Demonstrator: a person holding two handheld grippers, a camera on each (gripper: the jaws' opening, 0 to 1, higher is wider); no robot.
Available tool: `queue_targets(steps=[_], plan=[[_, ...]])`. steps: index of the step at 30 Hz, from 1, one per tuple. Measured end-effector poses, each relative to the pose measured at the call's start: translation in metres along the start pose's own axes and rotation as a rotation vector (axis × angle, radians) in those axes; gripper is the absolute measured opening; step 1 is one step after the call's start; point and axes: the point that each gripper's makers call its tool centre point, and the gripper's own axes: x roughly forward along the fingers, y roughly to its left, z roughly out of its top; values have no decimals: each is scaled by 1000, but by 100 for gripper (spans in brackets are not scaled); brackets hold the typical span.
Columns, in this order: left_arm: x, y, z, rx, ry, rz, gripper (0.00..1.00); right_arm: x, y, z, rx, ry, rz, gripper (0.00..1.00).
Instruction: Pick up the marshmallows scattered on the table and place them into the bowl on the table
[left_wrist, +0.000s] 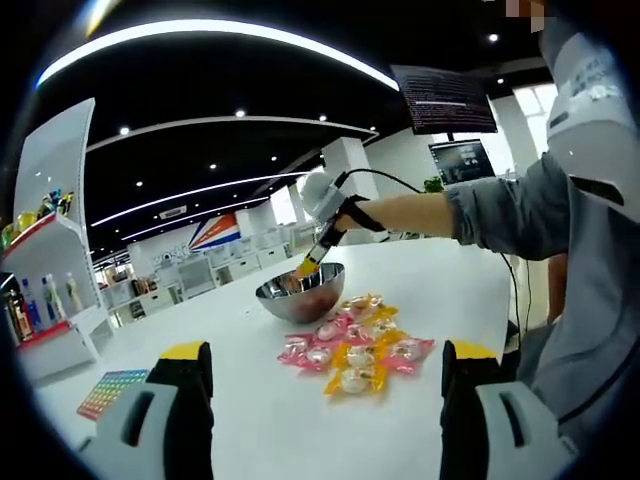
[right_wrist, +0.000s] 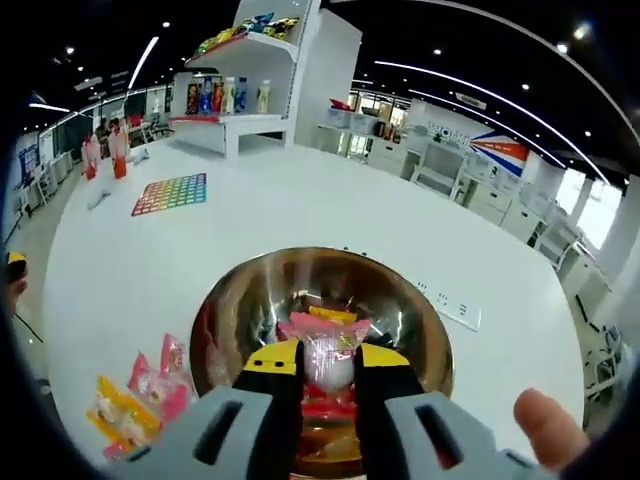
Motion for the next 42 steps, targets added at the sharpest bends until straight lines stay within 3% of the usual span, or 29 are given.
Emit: queue_targets(steps=[19, 38, 42], plan=[[-3, -1, -5, 1, 12, 6, 94, 13, 3, -25, 11, 68, 21, 17], [-4, 2, -9, 8, 27, 16, 94, 17, 4, -27, -1, 78, 26, 18], [-2, -2, -3, 1, 9, 0, 94, 18, 5, -29, 1, 86, 30, 18]])
